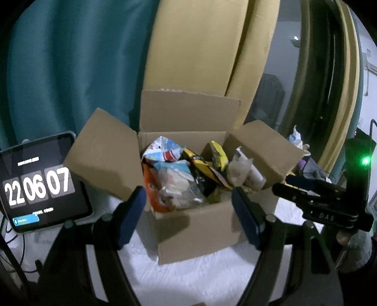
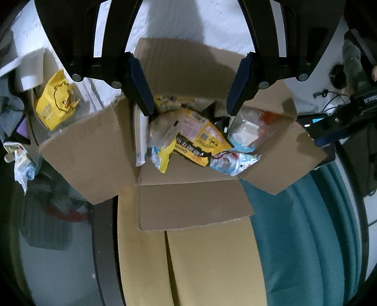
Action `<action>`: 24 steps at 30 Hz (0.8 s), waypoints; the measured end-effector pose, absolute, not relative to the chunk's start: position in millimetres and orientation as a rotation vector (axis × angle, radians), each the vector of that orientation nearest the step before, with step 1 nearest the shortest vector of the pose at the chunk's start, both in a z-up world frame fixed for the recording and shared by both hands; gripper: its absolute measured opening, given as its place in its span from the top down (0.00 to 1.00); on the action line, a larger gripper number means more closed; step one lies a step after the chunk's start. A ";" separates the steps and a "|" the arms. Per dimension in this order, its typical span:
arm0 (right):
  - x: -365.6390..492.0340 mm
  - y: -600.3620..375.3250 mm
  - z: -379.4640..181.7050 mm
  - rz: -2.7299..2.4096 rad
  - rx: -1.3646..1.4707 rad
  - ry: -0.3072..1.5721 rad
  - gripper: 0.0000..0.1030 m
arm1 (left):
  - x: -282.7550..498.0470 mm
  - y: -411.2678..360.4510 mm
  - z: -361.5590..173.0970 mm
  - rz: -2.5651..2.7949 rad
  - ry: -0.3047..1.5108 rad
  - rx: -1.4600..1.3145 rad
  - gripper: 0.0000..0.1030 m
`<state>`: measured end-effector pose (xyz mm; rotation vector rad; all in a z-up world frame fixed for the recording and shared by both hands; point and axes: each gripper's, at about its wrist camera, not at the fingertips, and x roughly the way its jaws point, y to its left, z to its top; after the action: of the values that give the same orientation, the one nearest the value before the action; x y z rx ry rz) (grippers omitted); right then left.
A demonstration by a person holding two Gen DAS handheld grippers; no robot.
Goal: Organize snacks
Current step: 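Withdraw both grippers from the box toward the purple bag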
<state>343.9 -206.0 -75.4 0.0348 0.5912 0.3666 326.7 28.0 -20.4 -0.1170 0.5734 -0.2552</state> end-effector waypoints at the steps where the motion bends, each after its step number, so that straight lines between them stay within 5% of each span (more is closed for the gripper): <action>1: 341.1 -205.5 -76.1 0.368 0.034 0.593 0.35 | 322.6 27.7 -20.7 -0.256 0.575 -0.117 0.26; 24: 240.6 -200.8 -106.6 0.382 0.056 0.626 0.35 | 218.0 33.1 -54.5 -0.251 0.614 -0.120 0.26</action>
<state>240.6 -200.8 -106.6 0.0557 0.6261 0.3822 218.0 33.1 -54.5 -0.1203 0.6139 -0.2509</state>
